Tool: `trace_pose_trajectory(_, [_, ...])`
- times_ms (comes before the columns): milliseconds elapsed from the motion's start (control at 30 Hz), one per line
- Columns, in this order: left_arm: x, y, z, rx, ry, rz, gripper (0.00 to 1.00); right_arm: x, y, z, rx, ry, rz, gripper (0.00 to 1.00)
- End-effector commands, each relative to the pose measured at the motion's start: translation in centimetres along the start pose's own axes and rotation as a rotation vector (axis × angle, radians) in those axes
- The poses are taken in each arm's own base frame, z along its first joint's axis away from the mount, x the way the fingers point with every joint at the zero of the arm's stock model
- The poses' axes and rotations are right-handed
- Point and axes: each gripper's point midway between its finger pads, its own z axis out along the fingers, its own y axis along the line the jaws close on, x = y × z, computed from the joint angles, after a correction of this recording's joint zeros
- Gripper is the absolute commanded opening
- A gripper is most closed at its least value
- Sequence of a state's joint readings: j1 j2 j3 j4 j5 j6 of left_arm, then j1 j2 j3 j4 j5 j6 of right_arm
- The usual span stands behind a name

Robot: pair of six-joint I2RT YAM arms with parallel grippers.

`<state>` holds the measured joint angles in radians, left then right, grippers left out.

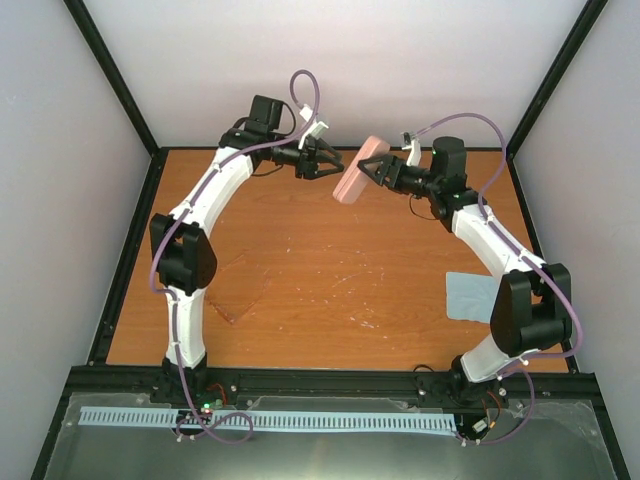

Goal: Organize the sunglasses
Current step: Open the sunglasses case at the center of the board.

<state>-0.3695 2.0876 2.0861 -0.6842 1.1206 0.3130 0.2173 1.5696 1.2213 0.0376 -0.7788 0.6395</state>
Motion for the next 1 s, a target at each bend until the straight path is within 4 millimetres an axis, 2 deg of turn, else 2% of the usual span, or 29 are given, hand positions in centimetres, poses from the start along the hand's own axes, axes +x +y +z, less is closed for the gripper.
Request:
trace_pose_trajectory(0, [0.4, -0.4, -0.2, -0.017, 0.030, 0.055, 0.49, -1.1, 2.4, -1.0, -0.052, -0.040, -0.060, 0.08])
trace_pose_trajectory(100, [0.4, -0.5, -0.1, -0.006, 0.026, 0.050, 0.49, -1.1, 2.7, -1.1, -0.057, -0.037, -0.059, 0.09])
trace_pose_trajectory(233, [-0.4, -1.8, 0.3, 0.051, 0.002, 0.046, 0.49, -1.2, 2.6, -1.1, -0.051, -0.041, -0.064, 0.09])
trace_pose_trajectory(533, [1.0, -2.1, 2.1, 0.079, 0.024, 0.014, 0.50, -0.9, 3.8, -1.2, -0.102, -0.022, -0.069, 0.11])
trace_pose_trajectory(733, [2.0, -1.2, 2.6, 0.053, 0.041, 0.015, 0.49, -0.6, 4.9, -1.7, -0.134, -0.006, -0.091, 0.10])
trace_pose_trajectory(967, [2.8, 0.3, 2.1, 0.034, 0.035, -0.002, 0.49, 0.8, 6.1, -2.8, -0.169, 0.041, -0.101, 0.07])
